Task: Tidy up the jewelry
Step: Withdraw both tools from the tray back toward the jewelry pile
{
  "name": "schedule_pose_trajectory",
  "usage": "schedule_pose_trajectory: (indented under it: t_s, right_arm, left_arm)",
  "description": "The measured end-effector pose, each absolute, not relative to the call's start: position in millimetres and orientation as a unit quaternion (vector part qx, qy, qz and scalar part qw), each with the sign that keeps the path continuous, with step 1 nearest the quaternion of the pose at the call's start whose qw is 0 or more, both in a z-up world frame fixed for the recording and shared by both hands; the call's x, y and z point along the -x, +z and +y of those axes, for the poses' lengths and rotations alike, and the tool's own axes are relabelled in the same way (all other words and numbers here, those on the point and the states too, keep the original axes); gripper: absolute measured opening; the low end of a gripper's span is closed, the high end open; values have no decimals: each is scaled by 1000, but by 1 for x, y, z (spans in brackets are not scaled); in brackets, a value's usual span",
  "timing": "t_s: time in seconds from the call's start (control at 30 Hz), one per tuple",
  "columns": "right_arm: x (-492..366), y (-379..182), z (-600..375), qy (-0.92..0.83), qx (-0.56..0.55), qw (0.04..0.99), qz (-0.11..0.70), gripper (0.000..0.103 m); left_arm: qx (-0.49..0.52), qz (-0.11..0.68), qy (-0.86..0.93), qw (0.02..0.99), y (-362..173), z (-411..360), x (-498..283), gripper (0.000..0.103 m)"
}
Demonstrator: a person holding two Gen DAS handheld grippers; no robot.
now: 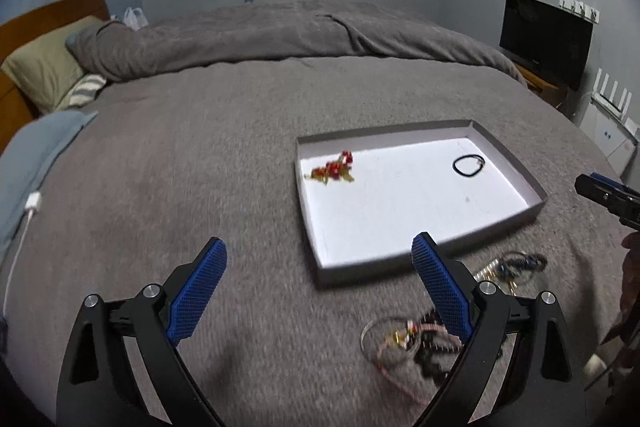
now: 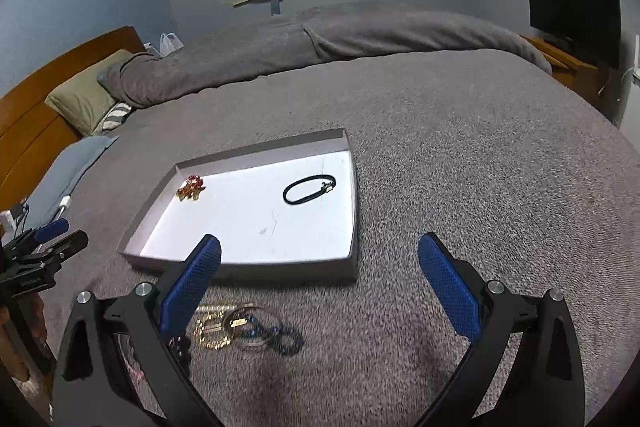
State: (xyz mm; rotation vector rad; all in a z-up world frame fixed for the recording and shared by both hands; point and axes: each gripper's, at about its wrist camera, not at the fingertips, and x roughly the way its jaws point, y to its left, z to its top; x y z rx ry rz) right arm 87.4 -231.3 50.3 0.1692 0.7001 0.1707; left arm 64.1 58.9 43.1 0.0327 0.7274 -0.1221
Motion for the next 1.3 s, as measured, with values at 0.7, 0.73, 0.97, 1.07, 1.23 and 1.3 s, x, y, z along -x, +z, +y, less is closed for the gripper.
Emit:
schedule_pose_trajectory:
  t_s: [0.7, 0.73, 0.97, 1.07, 1.23, 1.3]
  right_arm:
    - [-50, 34, -226, 87, -41, 930, 354, 98]
    - [-49, 33, -226, 87, -39, 930, 355, 98]
    - [-48, 21, -223, 97, -37, 924, 367, 98]
    - [-47, 17, -220, 103, -35, 923, 370, 98]
    - [-48, 12, -220, 106, -37, 921, 374, 98]
    - [-49, 11, -221, 106, -38, 920, 375, 98]
  left_arm:
    - [-46, 371, -65, 925, 18, 55, -22, 93]
    - [-48, 373, -67, 924, 16, 54, -21, 93]
    - [-50, 399, -103, 910, -5, 40, -18, 93]
    - [-58, 399, -108, 909, -10, 33, -17, 93]
    - [-50, 416, -111, 901, -17, 29, -25, 93]
    - [-31, 423, -112, 899, -17, 33, -30, 92]
